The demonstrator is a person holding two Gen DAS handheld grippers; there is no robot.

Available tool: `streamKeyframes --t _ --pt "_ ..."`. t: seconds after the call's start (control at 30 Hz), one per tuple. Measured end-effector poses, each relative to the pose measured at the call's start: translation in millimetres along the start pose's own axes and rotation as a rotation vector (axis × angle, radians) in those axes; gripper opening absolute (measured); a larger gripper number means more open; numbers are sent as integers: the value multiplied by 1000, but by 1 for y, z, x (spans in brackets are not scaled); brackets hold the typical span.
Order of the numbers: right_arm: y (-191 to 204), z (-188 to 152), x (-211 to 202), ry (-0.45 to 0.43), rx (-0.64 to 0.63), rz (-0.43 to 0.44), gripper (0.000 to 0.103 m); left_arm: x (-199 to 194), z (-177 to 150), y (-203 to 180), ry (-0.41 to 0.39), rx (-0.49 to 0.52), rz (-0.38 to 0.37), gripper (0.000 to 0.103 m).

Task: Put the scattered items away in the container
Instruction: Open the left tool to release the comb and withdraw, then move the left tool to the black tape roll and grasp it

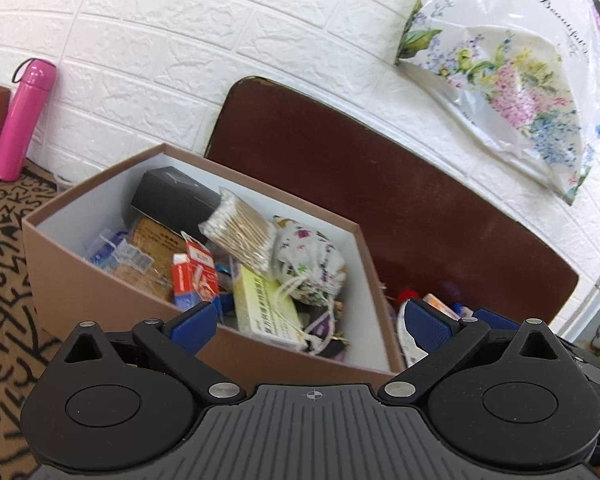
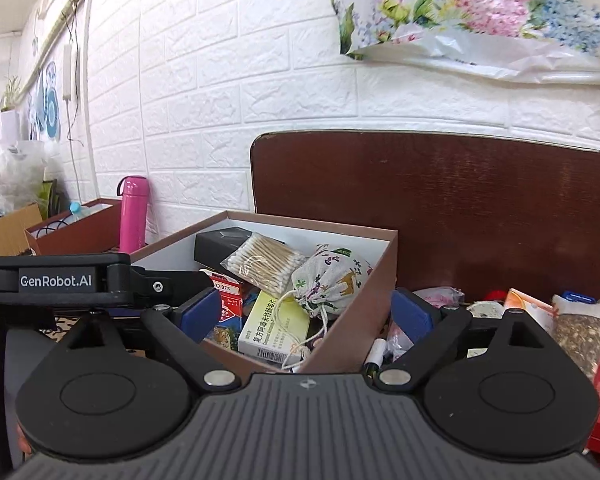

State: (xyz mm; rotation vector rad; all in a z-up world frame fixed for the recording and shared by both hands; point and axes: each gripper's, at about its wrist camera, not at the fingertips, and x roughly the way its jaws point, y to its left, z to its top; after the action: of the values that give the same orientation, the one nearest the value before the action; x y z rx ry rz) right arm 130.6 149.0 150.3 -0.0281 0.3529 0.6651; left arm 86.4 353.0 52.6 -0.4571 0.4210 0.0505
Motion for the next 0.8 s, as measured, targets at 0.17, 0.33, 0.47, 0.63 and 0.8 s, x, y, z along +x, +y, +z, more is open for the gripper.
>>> streamKeyframes --t 0.17,0.33,0.47,0.63,0.8 --pt "-6 -17 -25 -20 6 -4 93 -10 -26 -4 13 -31 -68 103" --pt "-18 -62 -23 61 -3 -44 89 -5 -71 6 59 -64 -60 103" --pt "-17 -96 -3 158 -55 -45 66 12 -94 17 124 -128 -60 103" --pt "-12 -106 20 177 -93 -63 57 27 -100 11 152 -85 -91 99" --pt "-18 -103 39 176 -82 -66 52 39 -98 16 165 -120 -117 95"
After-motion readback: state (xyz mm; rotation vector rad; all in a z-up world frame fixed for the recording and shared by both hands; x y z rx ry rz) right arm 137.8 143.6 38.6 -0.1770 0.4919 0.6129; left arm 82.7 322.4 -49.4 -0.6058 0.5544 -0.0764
